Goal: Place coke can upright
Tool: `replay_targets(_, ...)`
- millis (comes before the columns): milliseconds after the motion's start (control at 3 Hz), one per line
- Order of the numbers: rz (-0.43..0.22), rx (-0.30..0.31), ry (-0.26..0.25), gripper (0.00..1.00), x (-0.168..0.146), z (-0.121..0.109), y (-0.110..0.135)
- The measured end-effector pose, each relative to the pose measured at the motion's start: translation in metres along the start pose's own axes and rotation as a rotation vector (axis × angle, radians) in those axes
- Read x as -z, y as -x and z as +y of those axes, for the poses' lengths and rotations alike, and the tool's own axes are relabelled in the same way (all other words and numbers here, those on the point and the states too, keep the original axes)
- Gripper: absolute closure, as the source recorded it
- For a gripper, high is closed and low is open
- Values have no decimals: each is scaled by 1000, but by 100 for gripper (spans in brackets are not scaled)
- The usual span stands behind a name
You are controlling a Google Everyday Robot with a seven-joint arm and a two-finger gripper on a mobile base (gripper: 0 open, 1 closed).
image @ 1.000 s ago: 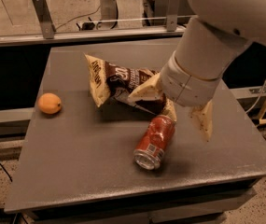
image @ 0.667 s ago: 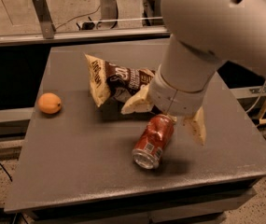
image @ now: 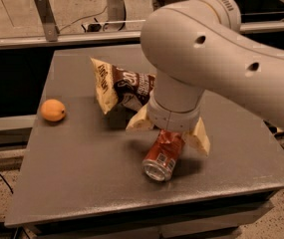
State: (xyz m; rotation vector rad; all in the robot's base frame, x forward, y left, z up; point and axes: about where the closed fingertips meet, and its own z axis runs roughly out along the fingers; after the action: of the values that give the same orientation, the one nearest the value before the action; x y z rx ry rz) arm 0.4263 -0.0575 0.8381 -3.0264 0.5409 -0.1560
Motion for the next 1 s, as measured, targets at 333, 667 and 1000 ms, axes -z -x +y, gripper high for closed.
replay_targets(333, 20, 9, 13, 0, -9, -1, -3)
replay_targets(667, 47, -12, 36, 25, -13, 2, -7)
replay_targets(1000, 58, -22, 51, 48, -13, 4, -8)
